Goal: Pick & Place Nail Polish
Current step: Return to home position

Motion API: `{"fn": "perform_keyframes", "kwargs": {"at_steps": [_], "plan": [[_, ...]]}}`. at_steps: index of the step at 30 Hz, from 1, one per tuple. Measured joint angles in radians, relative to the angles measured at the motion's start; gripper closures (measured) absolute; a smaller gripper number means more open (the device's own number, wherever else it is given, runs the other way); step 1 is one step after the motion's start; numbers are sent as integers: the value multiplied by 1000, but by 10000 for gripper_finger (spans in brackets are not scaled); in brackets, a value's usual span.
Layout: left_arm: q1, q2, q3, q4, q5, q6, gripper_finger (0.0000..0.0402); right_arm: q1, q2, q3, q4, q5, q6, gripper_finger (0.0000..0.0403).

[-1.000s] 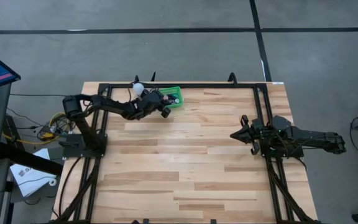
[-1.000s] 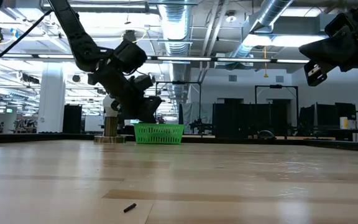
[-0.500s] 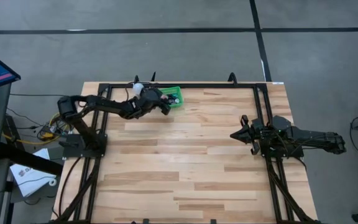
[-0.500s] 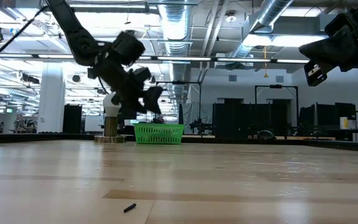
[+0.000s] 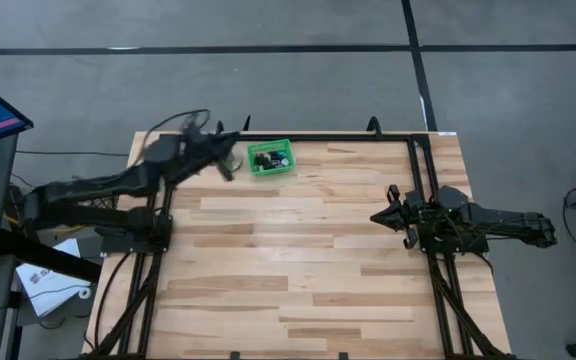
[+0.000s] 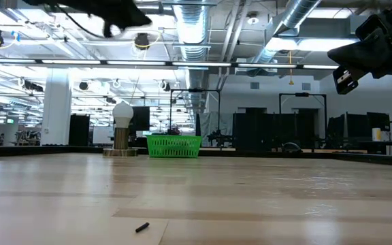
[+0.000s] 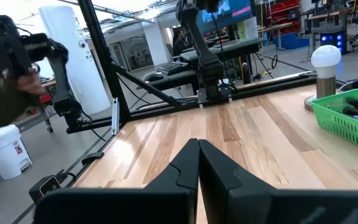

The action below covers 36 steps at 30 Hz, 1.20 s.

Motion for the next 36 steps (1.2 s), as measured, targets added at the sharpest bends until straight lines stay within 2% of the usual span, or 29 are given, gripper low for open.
{"fn": "perform_keyframes", "kwargs": {"at_steps": [5,10,15,22,25,36], "plan": [[-38,-268,-104,-19,51,4,399,0,0,0,0,0,0,403],[-81,-511,-257,-22,65,-76,401,0,0,0,0,0,0,403],[-148,-672,-393,-24,53,-101,401,0,0,0,0,0,0,403],[-246,-747,-520,-21,47,-158,401,0,0,0,0,0,0,403],[-294,-758,-557,-16,76,-192,401,0,0,0,0,0,0,403],[-421,-784,-627,5,95,-213,401,0,0,0,0,0,0,403]]}}
